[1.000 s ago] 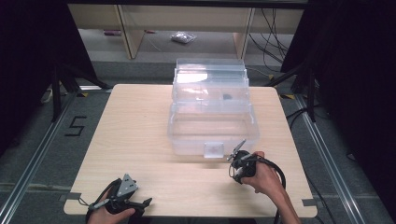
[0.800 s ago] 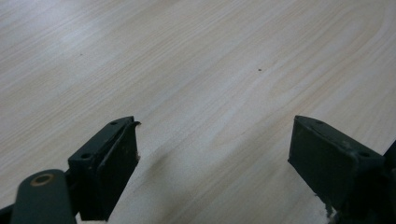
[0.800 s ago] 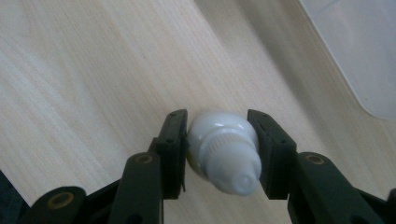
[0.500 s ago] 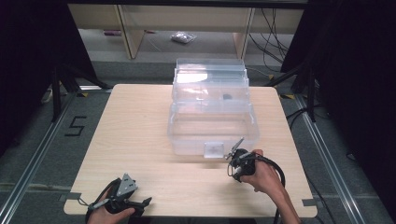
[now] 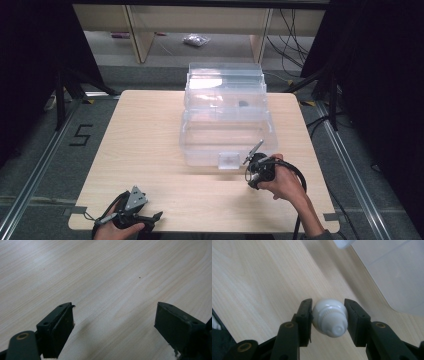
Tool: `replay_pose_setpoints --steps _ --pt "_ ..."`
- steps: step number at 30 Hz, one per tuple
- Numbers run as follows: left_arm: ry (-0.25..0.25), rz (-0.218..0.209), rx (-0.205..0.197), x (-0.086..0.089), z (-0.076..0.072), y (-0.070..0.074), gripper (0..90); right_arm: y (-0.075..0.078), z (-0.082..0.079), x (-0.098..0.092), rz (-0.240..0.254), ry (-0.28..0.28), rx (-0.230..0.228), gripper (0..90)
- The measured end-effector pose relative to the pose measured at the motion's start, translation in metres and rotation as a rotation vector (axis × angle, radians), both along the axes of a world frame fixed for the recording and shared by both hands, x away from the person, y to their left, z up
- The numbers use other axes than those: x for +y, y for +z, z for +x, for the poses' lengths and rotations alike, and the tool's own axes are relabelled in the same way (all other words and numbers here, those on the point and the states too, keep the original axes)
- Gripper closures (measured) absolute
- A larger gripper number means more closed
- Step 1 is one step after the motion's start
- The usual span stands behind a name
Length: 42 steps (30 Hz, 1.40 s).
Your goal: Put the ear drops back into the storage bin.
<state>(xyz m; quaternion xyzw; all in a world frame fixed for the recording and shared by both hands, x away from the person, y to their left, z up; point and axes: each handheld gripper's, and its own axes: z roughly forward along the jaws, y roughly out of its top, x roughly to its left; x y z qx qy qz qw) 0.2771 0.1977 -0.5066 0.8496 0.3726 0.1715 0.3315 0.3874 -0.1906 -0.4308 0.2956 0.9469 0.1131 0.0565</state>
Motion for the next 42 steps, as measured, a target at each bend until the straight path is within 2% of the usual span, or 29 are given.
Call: replay_pose_setpoints --steps 8,10,11,13,17,19,23,24,25,28,30,31,33,38,42 --pt "0.0 0.005 0.008 0.001 0.0 0.0 15.1 0.009 0.002 -0.001 0.025 0.031 0.008 60.0" --pt "0.02 -0.003 -0.004 -0.001 0.0 -0.001 15.0 0.013 0.002 -0.002 0.032 0.019 0.011 60.1" --pt "0.005 -0.01 0.008 0.0 0.0 0.0 15.1 0.015 0.002 -0.003 0.034 0.03 0.003 60.1" --pt "0.0 -0.004 0.002 0.0 0.0 0.0 15.1 0.02 0.001 -0.003 0.032 0.014 0.011 60.0" --pt "-0.006 0.007 0.002 0.001 0.0 0.001 15.1 0.029 0.002 -0.005 0.021 0.025 -0.004 60.1" --pt "-0.002 0.003 0.0 0.0 0.0 0.0 15.1 0.032 0.003 -0.005 0.029 0.011 0.01 60.1" --pt "0.002 -0.002 0.001 0.0 0.0 0.0 15.1 0.037 0.005 -0.007 0.032 0.022 0.011 60.1" --pt "0.001 0.001 0.001 0.0 0.0 0.0 15.0 0.04 0.007 -0.008 0.035 0.047 -0.001 60.1" --pt "0.01 -0.008 0.006 0.0 0.0 -0.001 15.1 0.042 0.005 -0.008 0.04 0.02 0.014 60.1" --pt "0.007 -0.011 0.007 0.0 0.0 0.0 15.1 0.049 0.008 -0.009 0.039 0.034 0.007 60.1" --pt "0.007 -0.007 0.004 0.0 0.0 0.0 15.1 0.054 0.009 -0.009 0.041 0.024 0.007 60.1" --pt "0.001 0.004 0.007 0.001 0.0 0.0 15.1 0.058 0.011 -0.01 0.042 0.038 0.003 60.1" --pt "-0.002 0.003 -0.001 0.0 0.0 0.0 15.1 0.063 0.013 -0.01 0.039 0.035 -0.005 60.1" --pt "0.009 -0.008 0.006 0.0 0.0 -0.001 15.0 0.074 0.017 -0.009 0.038 0.045 -0.007 60.1" --pt "0.003 -0.003 0.008 0.0 0.0 0.0 15.0 0.083 0.022 -0.008 0.035 0.027 -0.01 60.1"
